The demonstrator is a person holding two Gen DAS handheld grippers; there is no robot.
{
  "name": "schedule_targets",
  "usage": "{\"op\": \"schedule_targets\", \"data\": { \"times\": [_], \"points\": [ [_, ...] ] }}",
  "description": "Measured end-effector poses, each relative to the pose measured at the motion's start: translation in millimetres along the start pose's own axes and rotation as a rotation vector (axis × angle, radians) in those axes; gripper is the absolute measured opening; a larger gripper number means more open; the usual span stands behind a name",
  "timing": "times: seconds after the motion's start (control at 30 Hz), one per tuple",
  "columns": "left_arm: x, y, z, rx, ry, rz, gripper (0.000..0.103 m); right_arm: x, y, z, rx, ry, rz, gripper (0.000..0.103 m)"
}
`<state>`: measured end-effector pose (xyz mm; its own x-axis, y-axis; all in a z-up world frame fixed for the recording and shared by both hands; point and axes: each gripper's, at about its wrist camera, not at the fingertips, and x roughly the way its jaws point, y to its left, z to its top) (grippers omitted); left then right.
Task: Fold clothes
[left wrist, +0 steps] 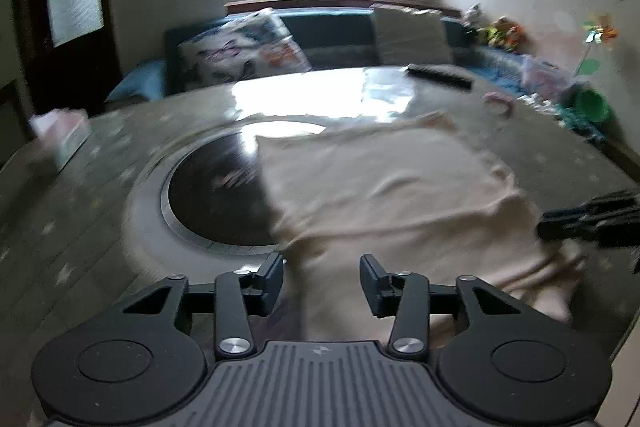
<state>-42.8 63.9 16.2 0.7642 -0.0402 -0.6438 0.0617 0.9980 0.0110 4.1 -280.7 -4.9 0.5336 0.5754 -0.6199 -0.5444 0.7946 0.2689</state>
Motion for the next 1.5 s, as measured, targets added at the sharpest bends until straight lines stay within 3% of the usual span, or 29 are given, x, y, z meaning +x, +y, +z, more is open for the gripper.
{"op": "schedule_targets", "data": {
  "times": [0.07,0.17,0.2,0.33,0.5,0.73,0.97,1.07,1.2,1.43,1.5],
  "points": [
    [1,4,-8,-0.004,0.018,0.007,0.048,1,3,0,-0.012,0.009,-0.002,0.025],
    [3,6,-15,0.002,0.033,0.012,0.048,2,7,1,-0.024,0.017,-0.014,0.005],
    [3,7,-17,0.006,0.034,0.013,0.048,1,9,2,-0.028,0.014,-0.022,0.004],
    [5,9,-19,0.028,0.035,0.018,0.048,-16,17,9,-0.042,-0.030,-0.032,0.004],
    [9,13,-20,0.040,0.050,0.021,0.048,-14,17,4,-0.030,0.010,-0.064,0.005],
    [7,9,2,0.062,-0.018,0.013,0.047,-17,14,13,-0.054,-0.030,-0.081,0.010],
    [30,-8,16,0.109,-0.027,-0.023,0.043,12,7,17,-0.042,0.016,-0.086,0.011],
    [38,-11,16,0.129,-0.019,-0.029,0.038,14,4,15,-0.022,0.008,-0.097,0.003],
    [47,-8,13,0.128,-0.005,-0.017,0.037,9,6,17,-0.045,-0.033,-0.132,0.002],
    [33,-9,11,0.159,-0.017,-0.013,0.038,-2,10,17,-0.099,-0.050,-0.118,0.007],
    [25,-13,9,0.197,-0.022,-0.026,0.038,-5,16,16,-0.130,-0.033,-0.078,0.007]
  ]
}}
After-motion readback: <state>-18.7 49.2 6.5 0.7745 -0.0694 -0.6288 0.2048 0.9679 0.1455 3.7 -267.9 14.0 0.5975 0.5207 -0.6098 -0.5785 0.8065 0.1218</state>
